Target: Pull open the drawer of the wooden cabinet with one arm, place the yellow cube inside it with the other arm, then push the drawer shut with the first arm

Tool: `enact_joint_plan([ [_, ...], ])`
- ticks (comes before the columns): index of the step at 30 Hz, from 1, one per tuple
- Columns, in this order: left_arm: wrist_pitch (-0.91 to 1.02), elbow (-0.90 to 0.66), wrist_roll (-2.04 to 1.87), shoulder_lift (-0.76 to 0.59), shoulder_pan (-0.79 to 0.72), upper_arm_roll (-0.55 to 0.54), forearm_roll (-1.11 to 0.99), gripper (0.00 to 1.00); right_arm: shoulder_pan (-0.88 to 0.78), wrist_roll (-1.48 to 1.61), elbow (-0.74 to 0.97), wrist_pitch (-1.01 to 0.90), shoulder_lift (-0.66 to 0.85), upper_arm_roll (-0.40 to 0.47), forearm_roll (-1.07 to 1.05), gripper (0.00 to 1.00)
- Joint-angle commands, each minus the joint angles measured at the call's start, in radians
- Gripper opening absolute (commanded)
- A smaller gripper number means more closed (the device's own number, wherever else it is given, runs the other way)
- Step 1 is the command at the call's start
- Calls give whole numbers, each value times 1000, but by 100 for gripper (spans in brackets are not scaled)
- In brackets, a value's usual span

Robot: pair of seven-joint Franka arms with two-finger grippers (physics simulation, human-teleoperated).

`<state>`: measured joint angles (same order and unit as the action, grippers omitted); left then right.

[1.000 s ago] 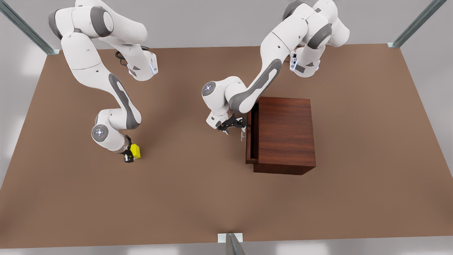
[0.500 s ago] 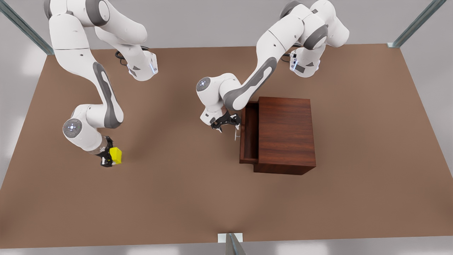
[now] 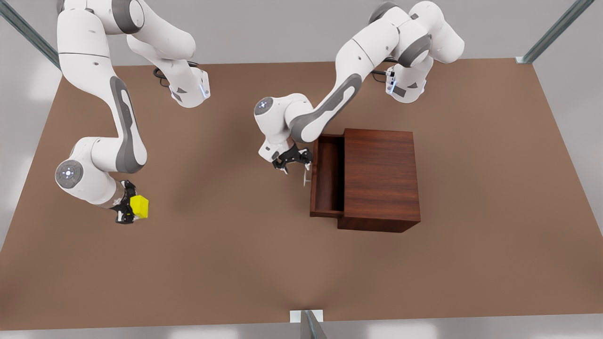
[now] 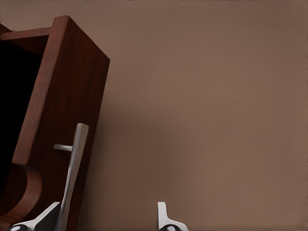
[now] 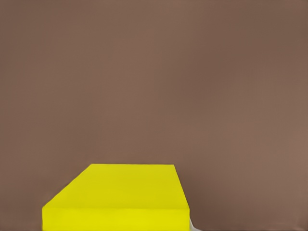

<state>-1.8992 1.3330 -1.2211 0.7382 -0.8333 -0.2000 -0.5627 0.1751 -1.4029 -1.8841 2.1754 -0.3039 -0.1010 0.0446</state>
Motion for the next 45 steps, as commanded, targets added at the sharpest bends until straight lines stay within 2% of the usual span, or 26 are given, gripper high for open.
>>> enact_joint_plan([
  [1, 2, -12, -87, 9, -14, -6, 6, 100, 0, -4, 2, -42, 0, 0, 0, 71],
  [6, 11, -14, -74, 6, -21, -7, 4, 100, 0, -7, 2, -42, 2, 0, -3, 71],
  [10, 244, -109, -1, -8, -17, -98, 26, 100, -3, -25, 17, -75, 20, -22, -49, 71],
  [12, 288, -109, 11, -20, -15, -108, 26, 100, -9, -36, 30, -88, 20, -31, -51, 71],
  [13, 311, -109, 35, -34, -12, -107, 32, 100, -9, -36, 40, -98, 20, -39, -71, 71],
  [15, 380, -109, 60, -144, 32, -107, 170, 100, -9, -64, 51, -117, 22, -58, -74, 71],
  [16, 471, -109, 147, -230, 89, -105, 255, 100, -9, -93, 66, -131, 20, -77, -74, 71],
  [18, 634, -90, 538, -437, 393, -99, 421, 100, -13, -169, 97, -154, 20, -134, -111, 71],
  [19, 652, -81, 719, -462, 542, -99, 451, 100, -14, -215, 114, -177, 19, -164, -111, 71],
  [20, 644, -77, 936, -470, 721, -98, 498, 100, -23, -281, 128, -190, 20, -198, -111, 71],
  [21, 536, 27, 1084, -522, 871, -98, 555, 100, -71, -356, 171, -247, 19, -198, -112, 71],
  [22, 350, 213, 1253, -638, 968, -93, 581, 100, -114, -429, 210, -287, 16, -198, -112, 71],
  [24, 354, 140, 1168, -612, 959, -104, 521, 100, -220, -602, 295, -347, 0, -198, -112, 71],
  [26, 351, 118, 1039, -582, 884, -101, 520, 100, -321, -777, 404, -410, -44, -197, -112, 71],
  [27, 382, 55, 1107, -527, 861, -56, 526, 100, -368, -870, 465, -440, -73, -197, -112, 71],
  [29, 450, 5, 1285, -510, 625, 252, 622, 100, -476, -1067, 530, -440, -124, -195, -107, 71],
  [30, 523, -93, 1298, -450, 623, 246, 629, 100, -522, -1150, 560, -437, -142, -192, -111, 71],
  [31, 529, -103, 1296, -442, 628, 243, 629, 100, -560, -1203, 565, -424, -149, -190, -121, 71],
  [34, 517, -95, 1220, -445, 651, 225, 667, 100, -704, -1364, 625, -414, -195, -108, -150, 71],
  [36, 505, -94, 1157, -450, 672, 177, 652, 100, -741, -1397, 632, -411, -211, -106, -150, 71],
  [38, 505, -78, 1166, -454, 683, 179, 650, 100, -776, -1476, 741, -411, -273, -94, -150, 71],
  [40, 505, -74, 1157, -457, 683, 180, 649, 100, -856, -1521, 813, -395, -340, -14, -150, 71],
  [42, 505, -74, 1155, -457, 683, 180, 647, 100, -894, -1558, 867, -378, -394, 4, -149, 71],
  [43, 505, -72, 1155, -454, 681, 182, 647, 100, -940, -1562, 904, -375, -435, 55, -149, 71],
  [45, 503, -63, 1144, -450, 672, 179, 632, 100, -962, -1581, 970, -373, -494, 69, -147, 71],
])
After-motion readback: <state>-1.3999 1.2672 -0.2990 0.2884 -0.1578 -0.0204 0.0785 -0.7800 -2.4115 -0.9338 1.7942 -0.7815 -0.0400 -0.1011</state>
